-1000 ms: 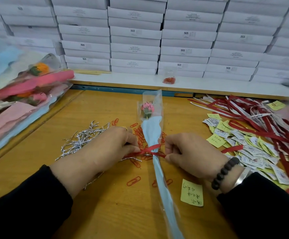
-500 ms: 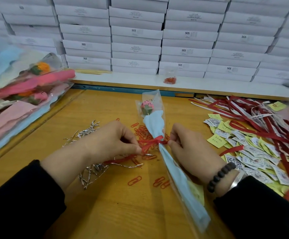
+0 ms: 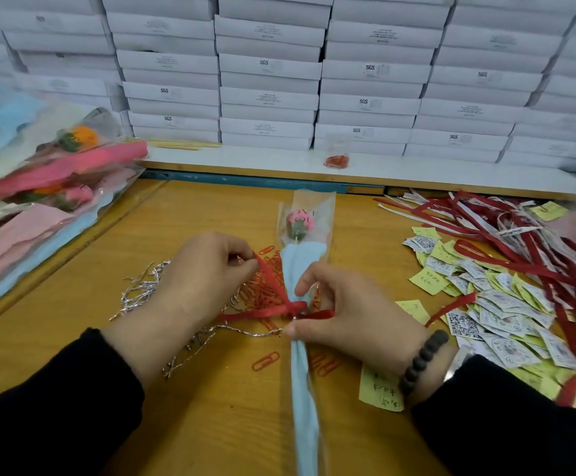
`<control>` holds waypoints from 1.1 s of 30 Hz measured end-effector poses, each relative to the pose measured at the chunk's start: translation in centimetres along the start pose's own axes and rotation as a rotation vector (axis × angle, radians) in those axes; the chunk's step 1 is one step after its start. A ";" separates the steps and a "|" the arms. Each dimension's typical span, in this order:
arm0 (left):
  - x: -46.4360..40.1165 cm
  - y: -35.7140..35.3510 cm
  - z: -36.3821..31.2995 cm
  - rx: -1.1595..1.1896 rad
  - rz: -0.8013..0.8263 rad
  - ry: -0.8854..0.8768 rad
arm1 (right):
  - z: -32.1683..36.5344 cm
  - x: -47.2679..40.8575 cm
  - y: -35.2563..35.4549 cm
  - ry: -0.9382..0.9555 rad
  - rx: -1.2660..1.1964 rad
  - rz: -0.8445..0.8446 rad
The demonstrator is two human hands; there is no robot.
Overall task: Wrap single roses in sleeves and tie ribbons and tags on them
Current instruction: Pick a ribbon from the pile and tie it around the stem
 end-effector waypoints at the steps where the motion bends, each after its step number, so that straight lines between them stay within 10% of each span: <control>1: 0.1 -0.2 -0.2 0.079 -0.032 0.008 | 0.0 0.0 -0.1 -0.001 0.010 0.002; 13: 1.8 -3.9 -2.3 0.848 0.190 0.146 | 0.4 -0.1 -0.5 -0.001 0.106 0.029; 22: 1.2 -2.9 -1.6 0.655 -0.150 -0.012 | 0.5 0.1 -0.7 -0.039 0.140 0.034; 33: 1.5 -3.6 -1.8 0.576 0.203 0.069 | 0.3 0.2 0.7 -0.127 0.169 0.093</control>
Point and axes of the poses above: each hand's wrist, its own x-axis away from the middle knuckle, its own y-axis out of the back of the hand, z = x × y, the point moved 3 cm from there along -x, towards the middle knuckle, and after that the axes turned 12 degrees about -y, right-handed, at the moved point
